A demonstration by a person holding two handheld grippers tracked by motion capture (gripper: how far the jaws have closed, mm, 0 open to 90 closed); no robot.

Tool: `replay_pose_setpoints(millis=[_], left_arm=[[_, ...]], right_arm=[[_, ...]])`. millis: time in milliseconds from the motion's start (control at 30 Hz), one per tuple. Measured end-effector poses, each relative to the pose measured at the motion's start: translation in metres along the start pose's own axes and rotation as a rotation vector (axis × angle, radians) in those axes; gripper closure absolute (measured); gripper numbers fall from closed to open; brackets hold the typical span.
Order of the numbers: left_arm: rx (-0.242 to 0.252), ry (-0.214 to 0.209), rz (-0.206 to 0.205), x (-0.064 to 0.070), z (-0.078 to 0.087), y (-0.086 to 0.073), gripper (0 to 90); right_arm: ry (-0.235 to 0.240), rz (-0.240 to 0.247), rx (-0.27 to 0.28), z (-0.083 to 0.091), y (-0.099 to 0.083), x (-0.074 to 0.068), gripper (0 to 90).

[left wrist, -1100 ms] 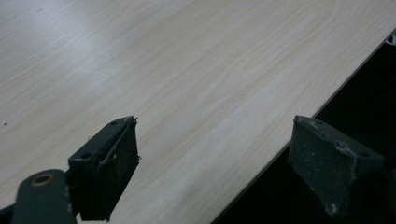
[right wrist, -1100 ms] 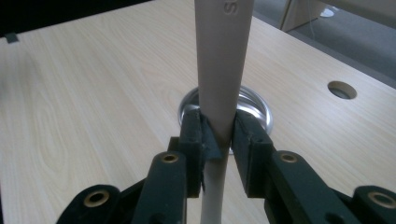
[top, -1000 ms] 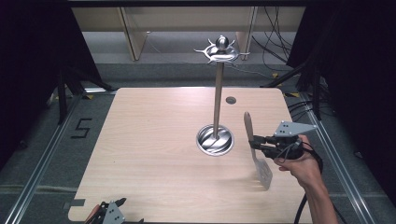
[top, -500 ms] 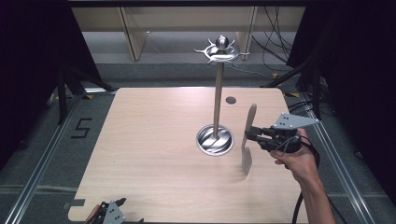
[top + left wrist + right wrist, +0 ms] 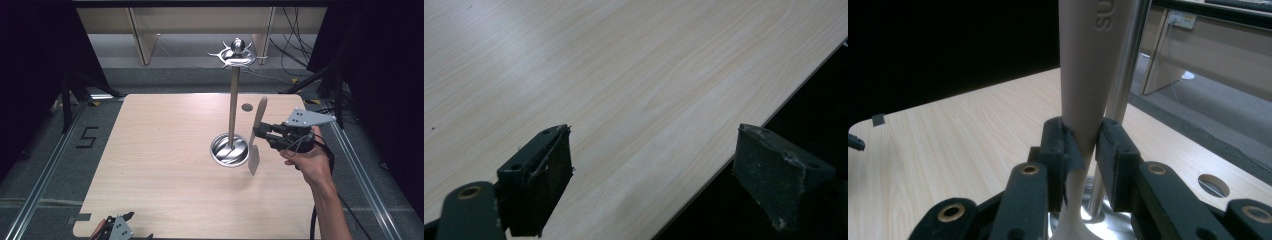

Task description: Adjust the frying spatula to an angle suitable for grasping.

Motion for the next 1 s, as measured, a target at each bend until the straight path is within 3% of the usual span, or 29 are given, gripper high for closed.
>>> replay_pose_setpoints(millis=[100,167,233,267,367,400,433,500,533,733,800,933,1000], left_arm=[[-0.036,-0.004,-0.016,-0.001,0.002,-0.002,15.1],[-0.031,-0.002,-0.021,0.0,0.001,-0.002,15.1],[-0.026,-0.004,-0.025,0.0,0.0,-0.002,15.1],[-0.024,-0.003,-0.023,0.0,0.0,-0.002,15.1],[-0.029,-0.001,-0.021,0.0,0.001,-0.002,15.1],[-0.028,-0.001,-0.02,-0.001,0.001,-0.002,15.1],[-0.028,0.0,-0.019,-0.001,0.001,-0.002,15.1],[-0.029,0.001,-0.02,-0.001,0.001,-0.002,15.1],[-0.025,-0.001,-0.023,-0.001,0.0,-0.002,15.1],[-0.027,-0.003,-0.023,0.0,0.001,-0.002,15.1],[-0.028,-0.003,-0.023,0.0,0.001,-0.002,15.1],[-0.028,-0.004,-0.025,0.0,0.001,-0.002,15.1],[-0.029,-0.002,-0.023,0.0,0.001,-0.002,15.1]], right_arm=[[-0.019,0.02,0.018,-0.001,0.011,0.004,75.1],[-0.04,0.016,0.009,0.0,0.017,0.005,75.0],[-0.06,0.044,0.014,-0.001,0.024,0.009,75.0],[-0.044,0.02,0.011,-0.001,0.027,0.007,75.0],[-0.086,0.049,0.021,-0.002,0.036,0.013,75.0],[-0.067,0.04,0.004,-0.002,0.037,0.011,75.0],[-0.089,0.039,0.013,-0.003,0.04,0.013,75.0],[-0.082,0.056,0.01,-0.005,0.044,0.014,75.0],[-0.108,0.053,0.012,-0.006,0.046,0.016,75.0],[-0.092,0.059,-0.012,-0.008,0.053,0.014,75.1],[-0.112,0.072,-0.014,-0.009,0.055,0.017,75.0],[-0.097,0.056,-0.038,-0.012,0.055,0.015,75.0],[-0.108,0.073,-0.031,-0.015,0.057,0.016,75.0]])
Point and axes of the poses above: each handheld gripper's, and its own axes: z roughly backward along the jaws, y roughly out of its top, x roughly to its right, the point moved 10 cm from there along -z, roughly forward along the jaws, and after that the axes turned 12 degrees about -y, right-handed, at the moved point
